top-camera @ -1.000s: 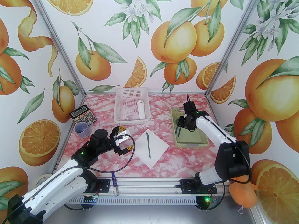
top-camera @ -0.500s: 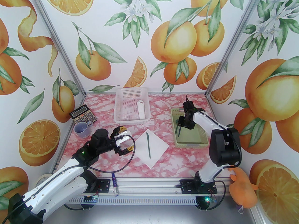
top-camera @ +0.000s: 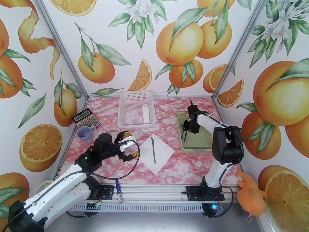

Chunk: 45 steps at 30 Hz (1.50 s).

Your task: Place the utensils on the paper napkin and roll it up

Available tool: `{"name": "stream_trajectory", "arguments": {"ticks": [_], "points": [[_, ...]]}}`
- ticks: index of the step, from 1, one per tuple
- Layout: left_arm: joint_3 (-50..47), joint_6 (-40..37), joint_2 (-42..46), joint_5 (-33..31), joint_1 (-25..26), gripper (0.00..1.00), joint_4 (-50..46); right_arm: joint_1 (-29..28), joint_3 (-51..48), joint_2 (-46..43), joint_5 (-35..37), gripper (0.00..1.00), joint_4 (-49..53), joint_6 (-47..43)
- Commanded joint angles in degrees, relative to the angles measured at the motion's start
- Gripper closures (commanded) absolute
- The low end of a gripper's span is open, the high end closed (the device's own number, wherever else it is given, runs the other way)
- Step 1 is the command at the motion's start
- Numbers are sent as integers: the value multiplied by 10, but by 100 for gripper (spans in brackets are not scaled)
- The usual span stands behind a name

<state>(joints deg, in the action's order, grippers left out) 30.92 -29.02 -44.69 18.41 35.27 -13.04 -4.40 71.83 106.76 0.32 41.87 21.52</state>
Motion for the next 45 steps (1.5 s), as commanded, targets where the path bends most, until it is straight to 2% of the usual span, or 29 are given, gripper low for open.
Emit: {"name": "stream_trajectory", "arguments": {"ticks": [1,21,29,38,45], "points": [[-4,-11,-3,15,-1,0,-2,3,18,19,-8,59,-7,-3],[-2,-14,-11,19,-1,0,-8,3,3,59,-12,62,-14,-4],[-2,-16,-11,18,-1,0,-9,3,-4,67,-21,69,-14,-7],[-2,-17,-11,18,-1,0,-12,8,-5,66,-30,80,-14,-9],[-2,-17,-11,16,-1,0,-14,11,-11,62,-31,83,-18,-6]]}}
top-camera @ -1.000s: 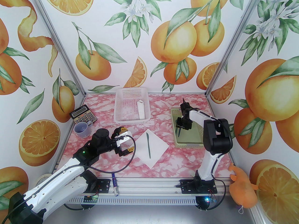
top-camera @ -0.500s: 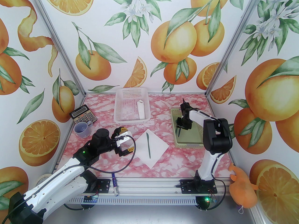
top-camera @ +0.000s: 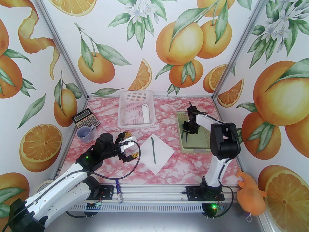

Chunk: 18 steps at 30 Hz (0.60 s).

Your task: Place the utensils on the paper napkin and roll it up

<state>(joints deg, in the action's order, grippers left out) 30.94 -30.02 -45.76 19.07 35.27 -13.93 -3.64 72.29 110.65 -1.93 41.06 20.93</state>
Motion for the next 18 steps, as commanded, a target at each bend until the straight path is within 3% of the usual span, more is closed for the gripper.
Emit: {"name": "stream_trajectory", "arguments": {"ticks": [1,18], "points": [[-2,-7,0,10,-1,0,-5,3,-16,23,-8,83,-11,0],[-1,-7,-1,10,-1,0,-6,3,-14,-26,13,83,-2,1]]}}
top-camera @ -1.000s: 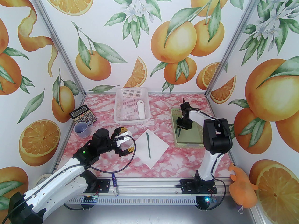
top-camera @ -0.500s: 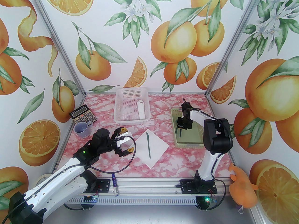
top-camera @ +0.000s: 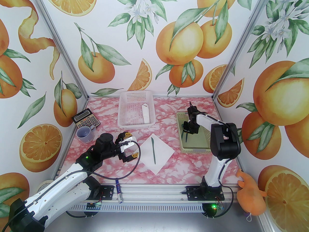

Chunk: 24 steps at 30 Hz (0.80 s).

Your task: Place the utensils on the paper napkin and roll it up

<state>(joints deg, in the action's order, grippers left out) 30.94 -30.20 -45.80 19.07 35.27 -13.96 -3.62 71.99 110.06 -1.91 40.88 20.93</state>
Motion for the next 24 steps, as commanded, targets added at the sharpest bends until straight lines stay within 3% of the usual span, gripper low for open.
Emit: {"name": "stream_trajectory", "arguments": {"ticks": [1,24], "points": [[-1,-6,-1,10,-1,0,-5,2,-9,-22,13,83,0,1],[1,-6,1,15,-1,0,-5,0,-17,-152,26,84,58,-3]]}}
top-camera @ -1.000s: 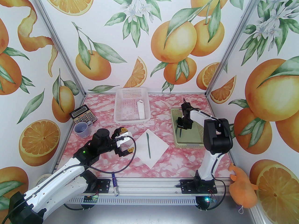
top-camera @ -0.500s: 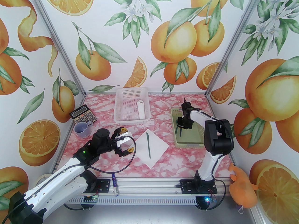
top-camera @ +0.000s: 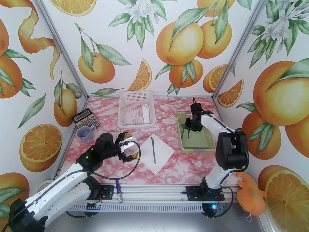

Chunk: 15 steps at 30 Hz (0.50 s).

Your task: Place the utensils on the paper napkin and roll it up

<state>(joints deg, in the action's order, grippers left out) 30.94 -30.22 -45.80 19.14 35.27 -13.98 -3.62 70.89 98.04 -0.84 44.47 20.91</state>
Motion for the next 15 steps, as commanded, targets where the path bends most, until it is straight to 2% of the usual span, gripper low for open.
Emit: {"name": "stream_trajectory", "arguments": {"ticks": [1,15], "points": [[1,-6,1,15,-2,0,-6,-1,-5,-40,15,84,25,-2],[1,-8,4,16,-1,0,-7,-56,-6,-127,29,84,60,22]]}}
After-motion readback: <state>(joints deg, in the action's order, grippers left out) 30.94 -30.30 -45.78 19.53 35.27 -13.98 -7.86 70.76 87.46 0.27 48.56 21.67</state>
